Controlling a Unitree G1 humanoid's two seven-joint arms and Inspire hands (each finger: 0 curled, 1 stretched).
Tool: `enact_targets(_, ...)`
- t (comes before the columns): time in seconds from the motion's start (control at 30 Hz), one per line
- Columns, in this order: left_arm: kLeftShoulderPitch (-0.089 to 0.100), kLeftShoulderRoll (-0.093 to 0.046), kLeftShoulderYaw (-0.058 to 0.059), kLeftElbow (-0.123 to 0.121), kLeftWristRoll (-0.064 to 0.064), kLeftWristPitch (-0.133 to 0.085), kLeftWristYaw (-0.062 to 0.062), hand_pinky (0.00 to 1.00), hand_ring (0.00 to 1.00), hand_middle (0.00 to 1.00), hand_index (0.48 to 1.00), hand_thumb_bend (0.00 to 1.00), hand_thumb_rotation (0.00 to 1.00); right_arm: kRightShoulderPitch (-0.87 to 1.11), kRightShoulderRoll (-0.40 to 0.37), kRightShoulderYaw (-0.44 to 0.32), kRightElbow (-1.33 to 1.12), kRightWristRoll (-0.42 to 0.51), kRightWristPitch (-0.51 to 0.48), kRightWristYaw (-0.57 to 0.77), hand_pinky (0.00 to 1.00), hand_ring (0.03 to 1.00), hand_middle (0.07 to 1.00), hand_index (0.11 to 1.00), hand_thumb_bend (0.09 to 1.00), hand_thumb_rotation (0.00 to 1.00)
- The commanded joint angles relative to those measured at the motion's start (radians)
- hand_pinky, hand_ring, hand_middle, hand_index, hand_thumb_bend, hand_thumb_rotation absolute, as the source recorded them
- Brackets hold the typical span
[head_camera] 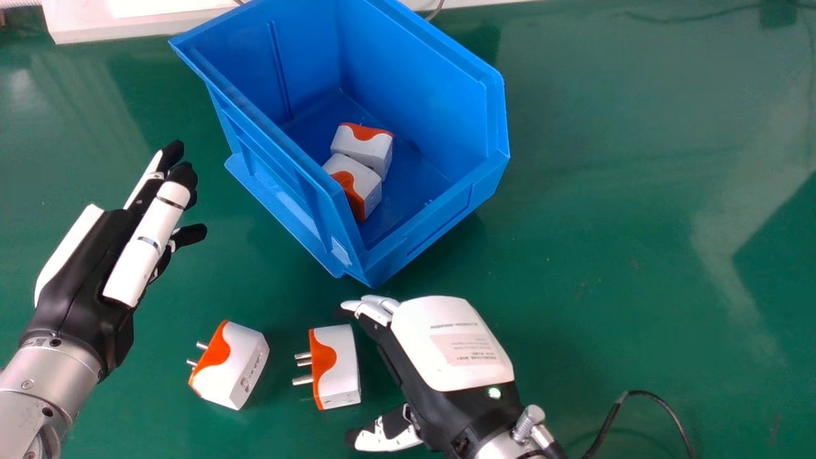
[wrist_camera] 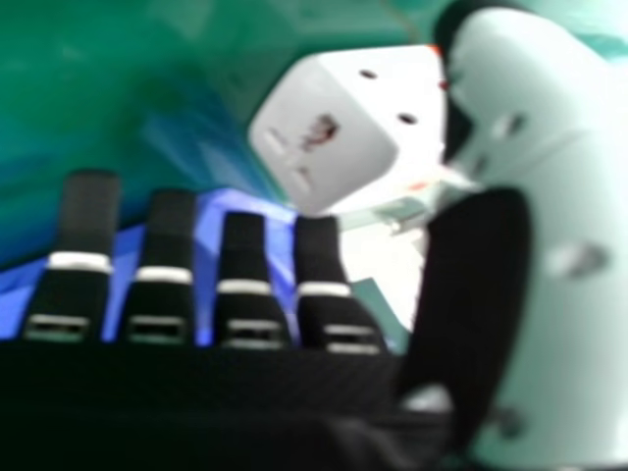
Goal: Pick all objects and put in blue box
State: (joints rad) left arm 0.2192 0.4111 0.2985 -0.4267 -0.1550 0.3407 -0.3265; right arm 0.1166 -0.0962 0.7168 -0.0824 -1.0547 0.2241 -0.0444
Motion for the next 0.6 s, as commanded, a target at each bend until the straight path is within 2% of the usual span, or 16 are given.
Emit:
enact_targets(0.0,-0.011,0.013,-0.003,-0.028,0.007,0.000,0.004,0.90,0.98,1.00,1.000,0.42,1.00,-0.006,0.069,0.037,-0.006,-0.002,0.009,-0.023,0.64,0.773,0.838,0.797,0.561,0.13)
enact_targets(0.3,-0.017,0.010,-0.013,-0.022,0.017,-0.005,0.007,0.90,0.98,1.00,1.000,0.43,1.00,-0.040,0.087,0.057,0.019,-0.013,0.049,-0.017,0.64,0.770,0.834,0.794,0.564,0.13)
enact_targets(0.57,-0.017,0.003,-0.018,-0.032,0.019,0.001,0.010,0.89,0.98,1.00,1.000,0.43,1.00,-0.068,0.093,0.076,0.040,-0.010,0.076,-0.021,0.64,0.770,0.834,0.798,0.563,0.13)
